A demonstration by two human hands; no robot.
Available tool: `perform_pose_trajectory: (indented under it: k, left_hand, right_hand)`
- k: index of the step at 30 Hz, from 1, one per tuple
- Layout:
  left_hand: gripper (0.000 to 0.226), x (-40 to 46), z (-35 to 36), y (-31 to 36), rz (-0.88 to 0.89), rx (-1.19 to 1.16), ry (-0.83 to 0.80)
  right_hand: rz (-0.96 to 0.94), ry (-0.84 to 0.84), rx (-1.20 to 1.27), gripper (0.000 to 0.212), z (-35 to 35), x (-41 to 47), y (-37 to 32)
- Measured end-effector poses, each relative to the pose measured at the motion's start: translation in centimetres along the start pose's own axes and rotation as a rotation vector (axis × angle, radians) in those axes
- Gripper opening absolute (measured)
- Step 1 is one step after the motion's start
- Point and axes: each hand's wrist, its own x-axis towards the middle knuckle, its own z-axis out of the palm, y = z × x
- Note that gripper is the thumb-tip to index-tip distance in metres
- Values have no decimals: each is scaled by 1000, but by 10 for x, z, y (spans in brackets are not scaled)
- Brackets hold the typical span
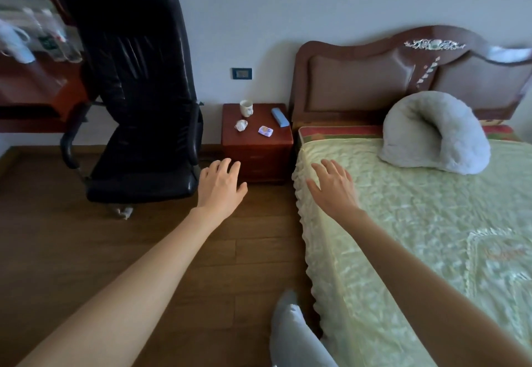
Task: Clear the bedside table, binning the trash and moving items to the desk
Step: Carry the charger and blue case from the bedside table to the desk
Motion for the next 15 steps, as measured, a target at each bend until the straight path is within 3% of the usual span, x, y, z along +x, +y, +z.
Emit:
perform_pose_trajectory:
  k: [15]
  left_hand:
    - [53,242,77,-7,-130,-9,-95]
  right_hand:
    - [-56,-104,63,48,62,272,57]
